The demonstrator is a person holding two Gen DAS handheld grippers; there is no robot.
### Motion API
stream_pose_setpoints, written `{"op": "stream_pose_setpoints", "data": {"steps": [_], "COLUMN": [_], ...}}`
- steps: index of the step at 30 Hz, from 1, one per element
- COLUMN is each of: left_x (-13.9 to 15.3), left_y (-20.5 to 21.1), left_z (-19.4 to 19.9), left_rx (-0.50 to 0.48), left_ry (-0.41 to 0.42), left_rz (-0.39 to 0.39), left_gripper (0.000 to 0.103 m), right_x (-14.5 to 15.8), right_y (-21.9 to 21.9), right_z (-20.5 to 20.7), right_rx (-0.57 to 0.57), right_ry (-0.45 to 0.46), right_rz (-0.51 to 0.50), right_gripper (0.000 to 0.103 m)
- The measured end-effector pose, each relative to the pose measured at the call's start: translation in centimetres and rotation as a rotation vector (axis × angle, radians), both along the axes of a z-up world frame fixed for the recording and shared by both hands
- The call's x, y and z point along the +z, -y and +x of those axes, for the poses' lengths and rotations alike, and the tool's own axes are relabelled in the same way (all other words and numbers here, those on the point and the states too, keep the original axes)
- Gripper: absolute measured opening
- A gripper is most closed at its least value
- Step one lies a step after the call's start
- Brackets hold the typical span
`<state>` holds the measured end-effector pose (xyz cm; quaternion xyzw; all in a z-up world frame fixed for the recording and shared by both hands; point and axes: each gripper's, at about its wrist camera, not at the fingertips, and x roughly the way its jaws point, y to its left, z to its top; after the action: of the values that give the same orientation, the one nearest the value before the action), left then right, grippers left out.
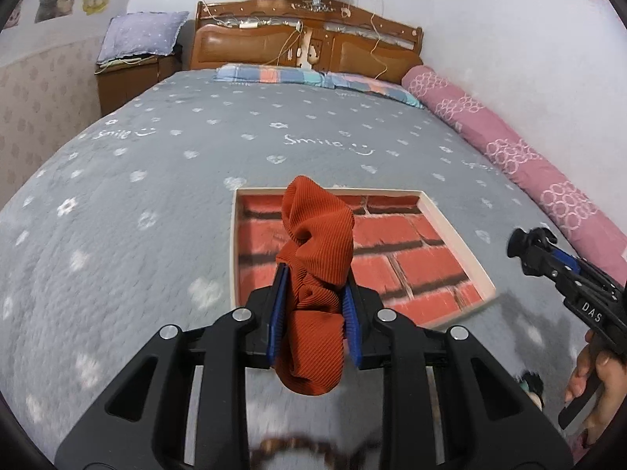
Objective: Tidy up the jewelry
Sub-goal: 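Carry both items over the brick-patterned tray and open both tools to drop them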
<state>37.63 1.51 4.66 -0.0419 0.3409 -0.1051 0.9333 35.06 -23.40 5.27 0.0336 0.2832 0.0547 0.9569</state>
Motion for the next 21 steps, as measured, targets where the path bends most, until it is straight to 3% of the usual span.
{"op": "stream_pose_setpoints", "data": {"steps": [8,11,21], "left_x": [-2.8,-4.1,-7.9], "left_y": [2.9,3.8,3.5], "left_z": [10.4,13.4,19.9], "left_rx": [0.026,0.047,0.085], "left_ry": [-0.068,-0.085,-0.215], "left_rz": [0.043,0.082,0.076], "left_gripper": [0.025,0.025,0.025], "right_x": [-2.9,-4.3,-7.6], "right_y": [-0.9,-1.4,-2.3], "right_z": [11.0,14.5,20.5], "right_rx": [0.012,0.010,0.012], "right_ry": [-0.074,-0.099,-0.250], "right_rz": [0.005,-0.037,-0.093], "right_gripper": [0.037,0.037,0.037]}}
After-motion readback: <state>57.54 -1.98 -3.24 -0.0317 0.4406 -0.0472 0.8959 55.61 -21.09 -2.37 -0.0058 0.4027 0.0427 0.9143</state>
